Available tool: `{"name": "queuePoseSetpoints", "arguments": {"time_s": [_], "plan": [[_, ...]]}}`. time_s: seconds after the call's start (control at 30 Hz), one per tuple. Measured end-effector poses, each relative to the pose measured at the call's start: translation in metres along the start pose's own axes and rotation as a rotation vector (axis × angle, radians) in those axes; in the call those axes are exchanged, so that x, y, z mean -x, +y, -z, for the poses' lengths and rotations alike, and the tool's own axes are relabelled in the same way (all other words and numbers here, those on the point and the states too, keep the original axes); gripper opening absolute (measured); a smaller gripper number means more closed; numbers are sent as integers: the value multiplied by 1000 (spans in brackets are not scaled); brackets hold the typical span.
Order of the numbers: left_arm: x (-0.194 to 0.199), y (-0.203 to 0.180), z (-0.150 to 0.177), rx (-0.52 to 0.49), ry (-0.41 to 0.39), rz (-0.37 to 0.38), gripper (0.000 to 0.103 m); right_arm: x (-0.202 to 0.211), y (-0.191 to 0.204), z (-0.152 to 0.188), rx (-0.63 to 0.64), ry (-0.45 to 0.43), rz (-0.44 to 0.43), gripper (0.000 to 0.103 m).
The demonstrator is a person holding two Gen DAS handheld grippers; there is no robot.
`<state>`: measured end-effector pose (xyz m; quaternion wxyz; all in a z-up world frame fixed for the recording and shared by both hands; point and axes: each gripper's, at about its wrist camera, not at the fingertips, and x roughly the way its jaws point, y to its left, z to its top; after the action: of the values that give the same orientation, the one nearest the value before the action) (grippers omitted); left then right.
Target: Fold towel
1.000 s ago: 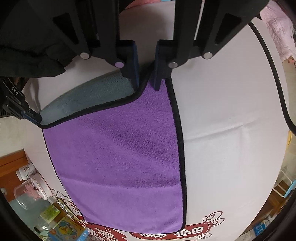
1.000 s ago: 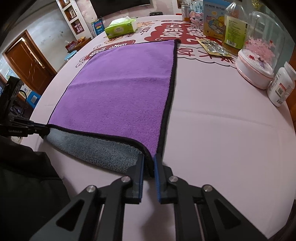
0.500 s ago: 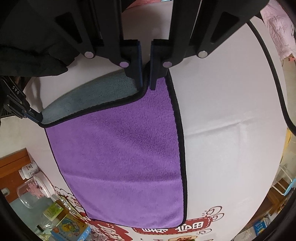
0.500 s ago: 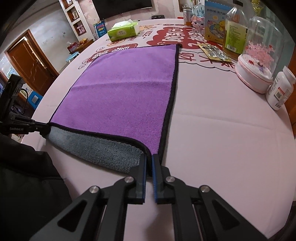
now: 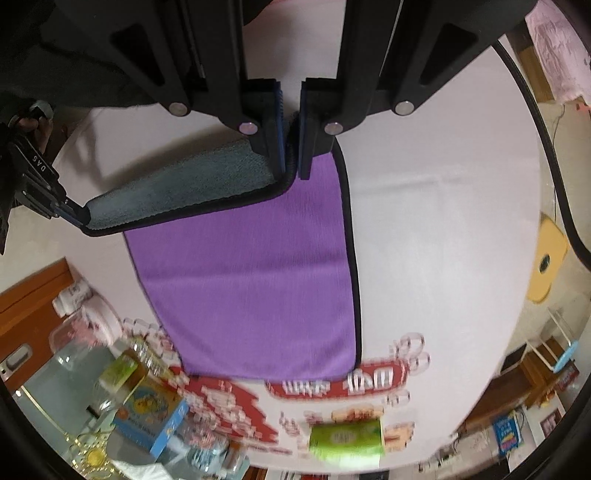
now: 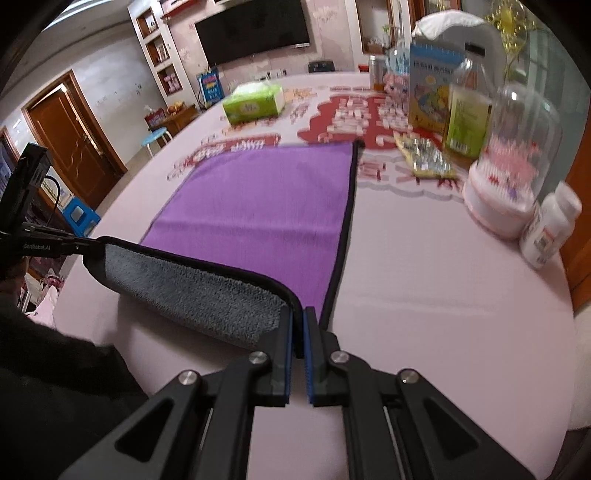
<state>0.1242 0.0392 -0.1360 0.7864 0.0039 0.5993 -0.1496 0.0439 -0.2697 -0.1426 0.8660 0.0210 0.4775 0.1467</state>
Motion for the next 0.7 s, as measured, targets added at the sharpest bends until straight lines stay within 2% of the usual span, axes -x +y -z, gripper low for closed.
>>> {"name": "queuePoseSetpoints", "arguments": {"time_s": [0.33, 0.47, 0.7], "plan": [[48, -2, -56, -45, -173, -24, 4, 17, -4, -57, 29, -152, 24, 5], [52, 6, -76, -8, -225, -16, 4, 13, -6, -84, 31, -205, 55, 5], [44, 21, -110, 38, -330, -47, 4, -6, -5, -127, 42, -297, 107, 5]]}}
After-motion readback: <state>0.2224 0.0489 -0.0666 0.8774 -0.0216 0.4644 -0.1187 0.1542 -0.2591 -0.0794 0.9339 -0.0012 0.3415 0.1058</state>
